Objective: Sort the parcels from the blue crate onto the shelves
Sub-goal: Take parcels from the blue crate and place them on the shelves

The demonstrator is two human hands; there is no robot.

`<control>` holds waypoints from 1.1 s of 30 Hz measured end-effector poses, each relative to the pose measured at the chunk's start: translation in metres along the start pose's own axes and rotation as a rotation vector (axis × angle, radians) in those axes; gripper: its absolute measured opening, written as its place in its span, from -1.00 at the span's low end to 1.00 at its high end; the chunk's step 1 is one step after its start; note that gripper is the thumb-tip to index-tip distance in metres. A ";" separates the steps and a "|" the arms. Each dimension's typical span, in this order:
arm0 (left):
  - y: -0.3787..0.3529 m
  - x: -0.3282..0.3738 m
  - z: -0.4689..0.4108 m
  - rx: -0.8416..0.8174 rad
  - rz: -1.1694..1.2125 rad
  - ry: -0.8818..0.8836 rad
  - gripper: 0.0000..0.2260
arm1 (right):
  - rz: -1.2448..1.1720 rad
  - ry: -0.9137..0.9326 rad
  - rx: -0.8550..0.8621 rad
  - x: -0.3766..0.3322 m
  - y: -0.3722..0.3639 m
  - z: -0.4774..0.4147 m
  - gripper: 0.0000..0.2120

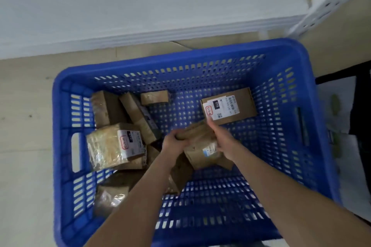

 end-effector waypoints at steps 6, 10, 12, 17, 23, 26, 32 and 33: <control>0.060 0.120 0.093 0.038 -0.106 -0.328 -0.66 | -0.126 0.020 0.025 -0.034 -0.004 0.117 -0.60; 0.091 0.190 0.168 0.053 0.026 -0.432 -0.61 | -0.203 -0.060 -0.123 -0.038 -0.020 0.214 -0.65; 0.107 0.216 0.202 0.030 0.127 -0.436 -0.60 | -0.272 -0.056 -0.206 -0.043 -0.031 0.263 -0.68; 0.149 0.256 0.275 0.024 0.431 -0.278 -0.58 | -0.322 0.054 -0.293 -0.060 -0.038 0.365 -0.70; 0.170 0.320 0.348 -0.027 0.193 -0.220 -0.65 | -0.184 0.185 -0.345 -0.073 -0.044 0.466 -0.63; 0.172 0.350 0.385 -0.054 0.171 -0.315 -0.62 | -0.142 0.209 -0.380 -0.072 -0.047 0.509 -0.65; 0.187 0.381 0.434 -0.041 0.030 -0.372 -0.58 | -0.060 0.268 -0.409 -0.069 -0.043 0.566 -0.60; 0.189 0.385 0.440 -0.053 0.016 -0.352 -0.57 | -0.055 0.282 -0.414 -0.070 -0.042 0.573 -0.61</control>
Point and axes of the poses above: each hand's wrist, its own z-axis away from the middle knuckle, its own y-axis out of the back of the hand, x = y × z, the point moved 6 cm from there along -z, towards the middle knuckle, and after that the axes turned 14 degrees about -y, right-handed, at the moved point
